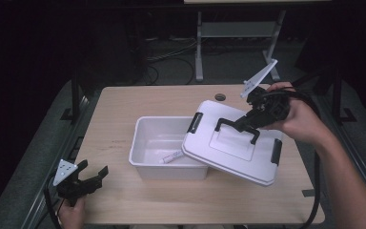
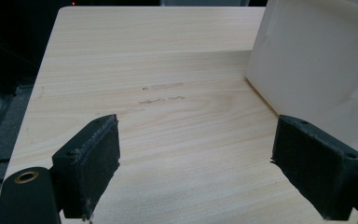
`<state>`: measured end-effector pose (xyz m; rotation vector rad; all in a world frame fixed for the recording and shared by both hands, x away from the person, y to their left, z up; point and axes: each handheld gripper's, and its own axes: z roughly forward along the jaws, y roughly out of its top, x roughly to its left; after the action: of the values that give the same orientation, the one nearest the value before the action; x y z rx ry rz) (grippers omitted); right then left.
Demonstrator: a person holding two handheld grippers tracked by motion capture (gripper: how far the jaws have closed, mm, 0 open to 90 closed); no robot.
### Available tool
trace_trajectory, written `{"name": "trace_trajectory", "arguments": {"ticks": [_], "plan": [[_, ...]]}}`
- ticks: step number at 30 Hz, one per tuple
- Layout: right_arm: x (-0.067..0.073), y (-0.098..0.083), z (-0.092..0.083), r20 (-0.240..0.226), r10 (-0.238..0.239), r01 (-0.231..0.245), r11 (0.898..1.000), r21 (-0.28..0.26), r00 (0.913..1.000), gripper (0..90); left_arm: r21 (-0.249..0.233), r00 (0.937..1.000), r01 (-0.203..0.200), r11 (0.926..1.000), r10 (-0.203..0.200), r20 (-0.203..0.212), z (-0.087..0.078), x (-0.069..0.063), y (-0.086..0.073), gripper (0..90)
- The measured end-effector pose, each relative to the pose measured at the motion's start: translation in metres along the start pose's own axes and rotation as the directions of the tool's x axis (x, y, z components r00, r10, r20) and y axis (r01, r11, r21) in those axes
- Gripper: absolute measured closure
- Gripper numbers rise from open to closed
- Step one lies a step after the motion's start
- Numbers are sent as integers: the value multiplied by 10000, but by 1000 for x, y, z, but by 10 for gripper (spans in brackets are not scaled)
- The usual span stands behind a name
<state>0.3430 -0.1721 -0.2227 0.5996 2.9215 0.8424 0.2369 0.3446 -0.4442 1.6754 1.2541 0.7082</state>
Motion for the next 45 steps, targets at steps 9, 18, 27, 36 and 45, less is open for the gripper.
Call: {"name": "trace_trajectory", "arguments": {"ticks": [9, 18, 27, 36, 45], "plan": [[2, 29, 23, -522, -580, 582, 9983, 27, 9970, 845, -7, 10000, 8, 10000, -8, 11, 0, 0, 0, 140], [1, 50, 38, -811, -806, 825, 9964, 193, 9934, 844, 10, 10000, 24, 10000, -24, 31, 0, 0, 0, 140], [-1, 63, 50, -1053, -943, 977, 9948, 278, 9900, 844, 17, 10000, 42, 10000, -43, 48, 1, 1, 0, 140], [-3, 87, 70, -1489, -1225, 1299, 9907, 414, 9812, 844, 37, 9999, 109, 9999, -109, 64, 1, 1, 0, 140], [-7, 107, 90, -1914, -1487, 1602, 9860, 458, 9702, 844, 44, 9999, 154, 9999, -154, 37, 1, 3, -1, 140]]}}
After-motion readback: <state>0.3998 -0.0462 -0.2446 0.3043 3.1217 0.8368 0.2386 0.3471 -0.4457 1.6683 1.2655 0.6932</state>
